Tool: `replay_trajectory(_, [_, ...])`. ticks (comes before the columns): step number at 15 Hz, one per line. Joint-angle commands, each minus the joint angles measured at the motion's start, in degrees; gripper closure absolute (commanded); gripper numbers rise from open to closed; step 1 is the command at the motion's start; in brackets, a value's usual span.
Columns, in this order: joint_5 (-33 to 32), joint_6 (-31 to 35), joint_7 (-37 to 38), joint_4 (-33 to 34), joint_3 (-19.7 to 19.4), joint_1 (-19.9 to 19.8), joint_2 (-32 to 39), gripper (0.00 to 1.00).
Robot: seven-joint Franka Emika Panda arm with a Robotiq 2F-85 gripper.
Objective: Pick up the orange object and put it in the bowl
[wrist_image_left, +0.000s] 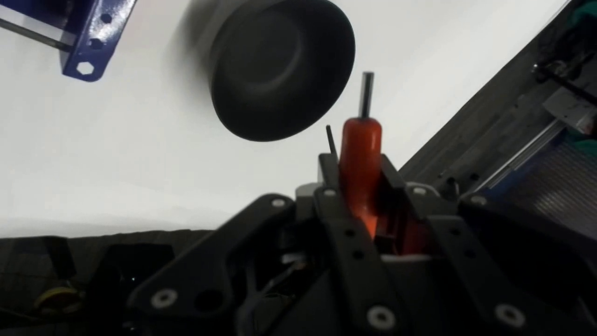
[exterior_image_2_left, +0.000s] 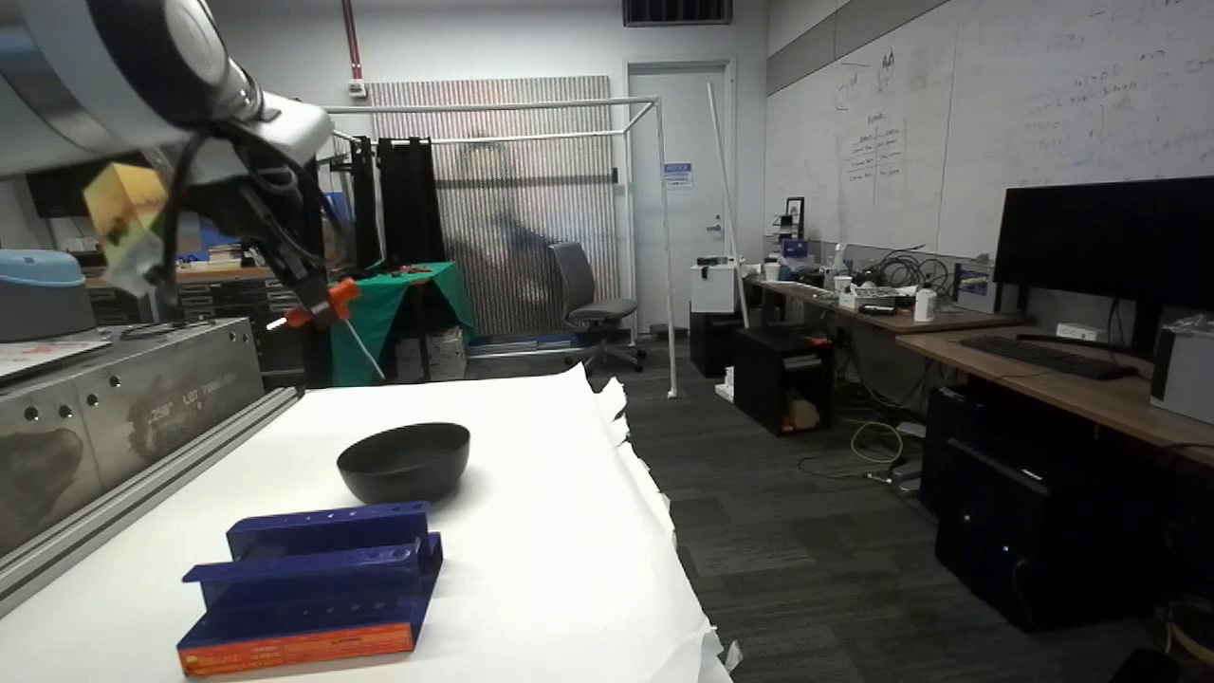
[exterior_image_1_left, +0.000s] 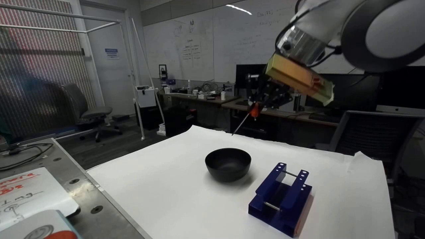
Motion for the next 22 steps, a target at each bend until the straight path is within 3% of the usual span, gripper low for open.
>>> replay_trajectory(1, [-5.53, 9.56, 2.15, -0.55, -0.26, -2.20, 7.68, 0.95])
replay_trajectory(6, [-12.88, 17.86, 4.83, 0.98, -3.08, -2.70, 17.40, 0.95])
replay_trajectory(12, [-11.57, 26.17, 4.54, 4.39, -5.24, -1.19, 26.60, 0.95])
replay_trajectory(13, [-10.89, 27.03, 4.24, 5.06, -4.57, -1.54, 27.88, 0.80])
replay_trajectory(14, [-10.54, 27.83, 4.15, 5.64, -4.18, -1.72, 28.88, 0.53])
replay_trajectory(15, [-10.35, 28.25, 3.91, 6.24, -3.63, -2.10, 29.67, 0.52])
replay_trajectory(18, [-10.02, 28.10, 3.61, 7.07, -1.98, -3.32, 30.69, 0.30])
replay_trajectory(19, [-0.21, 27.93, -5.07, 5.95, -1.42, -2.09, 29.83, 0.21])
replay_trajectory(20, [2.16, 26.79, -6.27, 5.41, -0.03, -2.37, 28.81, 0.15])
replay_trajectory(21, [-2.68, 24.68, -2.29, 5.07, 3.49, -5.75, 27.15, 0.08])
replay_trajectory(22, [-0.73, 21.85, -3.96, 3.60, 9.42, -9.39, 24.67, 0.01])
